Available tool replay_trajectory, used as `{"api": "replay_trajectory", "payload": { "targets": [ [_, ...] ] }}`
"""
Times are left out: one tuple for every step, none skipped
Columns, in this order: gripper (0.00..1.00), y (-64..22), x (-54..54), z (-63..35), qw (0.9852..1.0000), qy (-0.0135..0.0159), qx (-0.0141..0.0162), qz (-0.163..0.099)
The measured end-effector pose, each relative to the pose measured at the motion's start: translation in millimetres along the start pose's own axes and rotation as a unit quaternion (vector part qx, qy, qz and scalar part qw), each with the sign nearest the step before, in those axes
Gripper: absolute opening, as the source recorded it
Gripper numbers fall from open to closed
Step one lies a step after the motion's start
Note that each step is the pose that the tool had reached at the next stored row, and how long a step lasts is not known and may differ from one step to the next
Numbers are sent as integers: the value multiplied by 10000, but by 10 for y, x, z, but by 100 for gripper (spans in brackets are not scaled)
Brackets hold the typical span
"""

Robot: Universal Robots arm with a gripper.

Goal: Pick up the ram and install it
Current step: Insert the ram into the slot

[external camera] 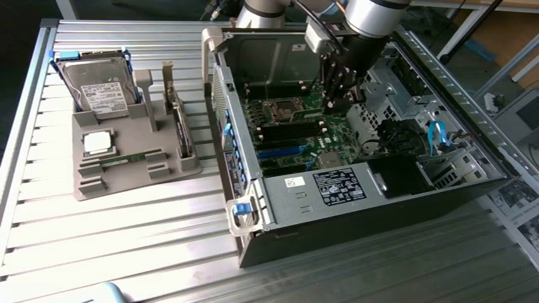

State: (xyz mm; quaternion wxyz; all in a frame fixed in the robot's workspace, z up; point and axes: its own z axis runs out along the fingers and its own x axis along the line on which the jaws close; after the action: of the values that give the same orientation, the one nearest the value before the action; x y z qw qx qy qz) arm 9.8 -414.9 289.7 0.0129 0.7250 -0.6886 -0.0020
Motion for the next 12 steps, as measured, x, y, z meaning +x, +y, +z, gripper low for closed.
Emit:
{"api": "replay_trajectory", "payload": {
  "targets": [
    [13,0,0,6,10000,0,0,0],
    [13,0,0,14,10000,0,0,0],
    [13,0,0,22,10000,0,1,0],
    [13,0,-1,34,10000,0,3,0],
    [13,2,-1,43,10000,0,4,1],
    [13,5,-1,53,10000,0,4,1],
    [13,9,-2,63,10000,0,6,1],
    [13,19,-3,76,10000,0,9,1],
    [13,29,-4,85,10000,0,12,0],
    [13,39,-5,95,10000,1,16,0],
    [13,46,-5,103,10000,1,19,1],
    [13,57,-7,116,10000,1,24,0]
  ]
}}
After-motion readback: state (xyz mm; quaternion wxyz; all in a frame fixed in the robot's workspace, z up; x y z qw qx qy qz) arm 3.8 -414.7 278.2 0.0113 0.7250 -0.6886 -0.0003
